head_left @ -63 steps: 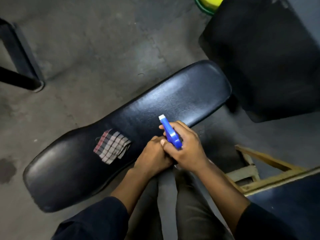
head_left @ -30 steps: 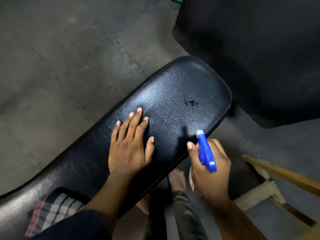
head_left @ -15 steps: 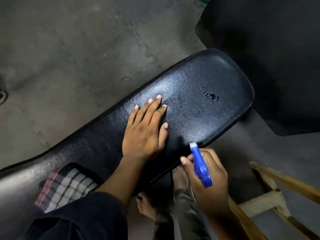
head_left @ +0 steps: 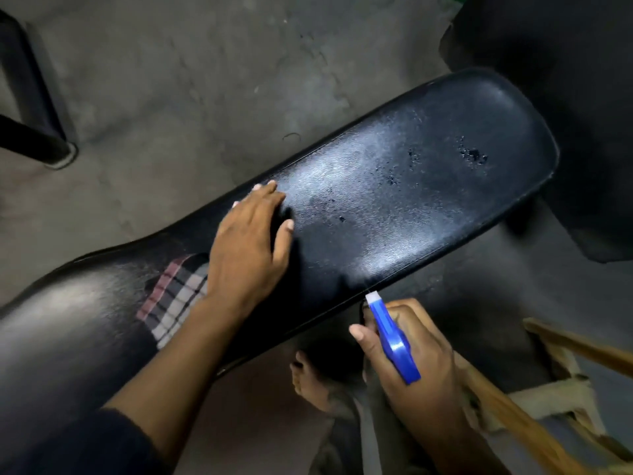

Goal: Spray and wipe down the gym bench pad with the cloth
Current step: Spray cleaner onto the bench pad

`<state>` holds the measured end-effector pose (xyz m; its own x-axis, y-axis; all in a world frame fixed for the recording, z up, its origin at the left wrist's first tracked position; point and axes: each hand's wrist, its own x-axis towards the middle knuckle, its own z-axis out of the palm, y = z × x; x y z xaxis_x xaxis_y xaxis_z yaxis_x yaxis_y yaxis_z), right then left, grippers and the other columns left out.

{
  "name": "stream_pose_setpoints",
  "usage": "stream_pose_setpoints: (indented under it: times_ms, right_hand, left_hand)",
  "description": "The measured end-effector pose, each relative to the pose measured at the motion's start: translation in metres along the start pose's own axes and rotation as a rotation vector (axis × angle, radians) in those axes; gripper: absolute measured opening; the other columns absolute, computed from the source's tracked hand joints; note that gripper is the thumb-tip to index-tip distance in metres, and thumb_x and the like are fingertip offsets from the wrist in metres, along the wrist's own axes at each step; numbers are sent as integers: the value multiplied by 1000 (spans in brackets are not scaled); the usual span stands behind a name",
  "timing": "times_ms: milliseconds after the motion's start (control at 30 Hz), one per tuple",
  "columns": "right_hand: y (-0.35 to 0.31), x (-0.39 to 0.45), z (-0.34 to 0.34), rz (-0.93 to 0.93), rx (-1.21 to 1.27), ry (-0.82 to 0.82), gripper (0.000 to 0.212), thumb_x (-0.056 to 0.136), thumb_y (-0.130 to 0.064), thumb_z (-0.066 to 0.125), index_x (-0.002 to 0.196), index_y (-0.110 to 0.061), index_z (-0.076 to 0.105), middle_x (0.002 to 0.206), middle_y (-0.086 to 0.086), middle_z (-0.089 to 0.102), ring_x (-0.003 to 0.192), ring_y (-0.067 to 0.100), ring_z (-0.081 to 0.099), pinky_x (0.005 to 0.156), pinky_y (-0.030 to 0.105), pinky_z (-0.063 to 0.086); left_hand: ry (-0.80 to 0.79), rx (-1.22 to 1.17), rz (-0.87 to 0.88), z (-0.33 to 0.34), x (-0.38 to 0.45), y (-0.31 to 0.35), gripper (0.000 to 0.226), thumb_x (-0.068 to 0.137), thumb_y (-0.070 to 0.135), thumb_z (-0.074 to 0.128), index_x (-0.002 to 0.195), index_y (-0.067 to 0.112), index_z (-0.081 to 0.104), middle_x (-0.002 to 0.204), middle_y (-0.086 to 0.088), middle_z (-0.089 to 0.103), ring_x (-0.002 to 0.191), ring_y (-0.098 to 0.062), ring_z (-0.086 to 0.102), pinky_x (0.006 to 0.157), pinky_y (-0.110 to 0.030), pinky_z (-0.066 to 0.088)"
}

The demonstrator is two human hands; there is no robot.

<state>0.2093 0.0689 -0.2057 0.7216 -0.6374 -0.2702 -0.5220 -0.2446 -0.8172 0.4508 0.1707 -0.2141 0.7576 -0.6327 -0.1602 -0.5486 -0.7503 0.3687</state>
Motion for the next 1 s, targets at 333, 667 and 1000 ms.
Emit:
stream_pose_setpoints:
  times_ms: [333,667,1000]
  right_hand:
    - [0,-21,52,-95,-31,-45,51,100,-67,62,87,-18,64,93,-12,60,89,26,67,87,58,54]
    - [13,-32,61,9,-18,35,42,93,-59,69,91,-17,69,97,-11,62,92,6,67,86,19,50]
    - [28,-20,42,123,-20,237,36,93,-58,74,91,-23,67,97,-10,63,93,7,67,85,21,49]
  left_hand:
    - [4,213,-102,4,-57,-56,56,107,37,55,159,17,48,176,-1,31,165,-23,28,134,-52,22]
    - [125,281,-93,25,-63,-60,59,110,45,37,164,21,40,178,2,28,165,-19,25,135,-48,19]
    - [113,222,-66,32,-60,-30,61,104,39,41,159,15,46,175,-4,35,165,-22,27,135,-51,15]
